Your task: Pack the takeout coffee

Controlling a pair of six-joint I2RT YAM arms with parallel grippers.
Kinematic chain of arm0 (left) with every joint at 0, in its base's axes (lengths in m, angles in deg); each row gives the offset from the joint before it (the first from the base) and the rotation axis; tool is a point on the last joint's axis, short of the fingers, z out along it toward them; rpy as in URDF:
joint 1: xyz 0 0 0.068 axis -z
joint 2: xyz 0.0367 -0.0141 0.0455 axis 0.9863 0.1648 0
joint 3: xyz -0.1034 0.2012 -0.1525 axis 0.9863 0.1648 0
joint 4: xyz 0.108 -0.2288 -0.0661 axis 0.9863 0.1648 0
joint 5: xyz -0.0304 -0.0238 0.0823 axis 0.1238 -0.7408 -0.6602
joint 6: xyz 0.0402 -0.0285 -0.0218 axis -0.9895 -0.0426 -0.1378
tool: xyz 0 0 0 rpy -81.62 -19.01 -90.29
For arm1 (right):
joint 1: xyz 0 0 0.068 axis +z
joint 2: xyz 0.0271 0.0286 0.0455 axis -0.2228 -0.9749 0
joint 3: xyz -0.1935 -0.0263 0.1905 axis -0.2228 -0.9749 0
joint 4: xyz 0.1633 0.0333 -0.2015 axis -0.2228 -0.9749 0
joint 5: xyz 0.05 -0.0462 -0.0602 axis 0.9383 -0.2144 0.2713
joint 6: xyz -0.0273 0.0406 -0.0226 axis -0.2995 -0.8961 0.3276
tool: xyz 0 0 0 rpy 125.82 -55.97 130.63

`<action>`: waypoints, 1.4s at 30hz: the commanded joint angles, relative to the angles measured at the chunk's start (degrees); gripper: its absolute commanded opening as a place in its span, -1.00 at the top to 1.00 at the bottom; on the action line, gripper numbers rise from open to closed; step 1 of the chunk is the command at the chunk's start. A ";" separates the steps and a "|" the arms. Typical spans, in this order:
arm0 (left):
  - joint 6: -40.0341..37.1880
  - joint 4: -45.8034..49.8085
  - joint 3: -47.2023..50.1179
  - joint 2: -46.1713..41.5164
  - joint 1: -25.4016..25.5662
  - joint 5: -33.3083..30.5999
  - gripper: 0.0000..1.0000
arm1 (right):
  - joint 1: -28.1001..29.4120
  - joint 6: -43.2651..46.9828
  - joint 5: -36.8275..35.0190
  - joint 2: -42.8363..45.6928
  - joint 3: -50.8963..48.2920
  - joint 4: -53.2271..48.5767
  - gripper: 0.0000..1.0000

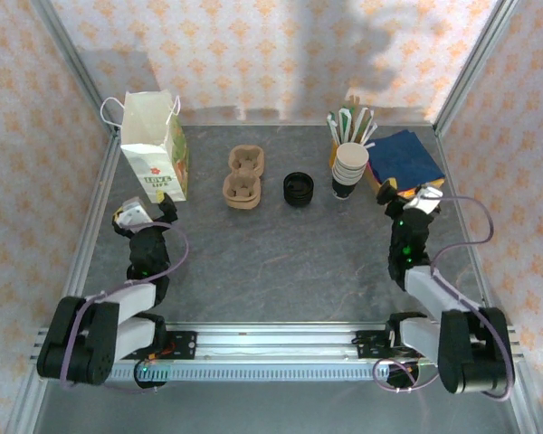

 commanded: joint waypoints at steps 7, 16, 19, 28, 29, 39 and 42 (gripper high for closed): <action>22.18 53.32 -21.19 -10.25 4.56 -4.23 -0.98 | 0.16 -15.30 13.55 -2.89 28.66 -45.05 -1.00; 22.12 70.67 -33.86 -9.72 8.28 13.43 -0.98 | 4.18 -16.12 15.28 -18.74 51.41 -67.72 -0.66; 21.79 72.37 -35.76 -9.18 8.97 18.26 -0.98 | 5.73 -16.48 13.21 -23.43 55.79 -70.99 -0.53; 21.19 72.86 -37.46 -7.69 10.07 23.32 -0.98 | 6.71 -17.62 12.31 -32.13 63.10 -74.29 -0.25; 21.10 72.81 -37.55 -7.54 10.07 23.49 -0.98 | 6.72 -17.67 12.38 -32.78 63.69 -74.51 -0.21; 21.01 71.51 -37.06 -6.27 10.07 25.70 -0.98 | 6.69 -17.71 12.52 -35.80 65.63 -74.50 0.09; 21.27 71.03 -37.03 -5.81 10.07 26.44 -0.98 | 6.69 -17.49 12.55 -36.68 66.23 -74.82 0.20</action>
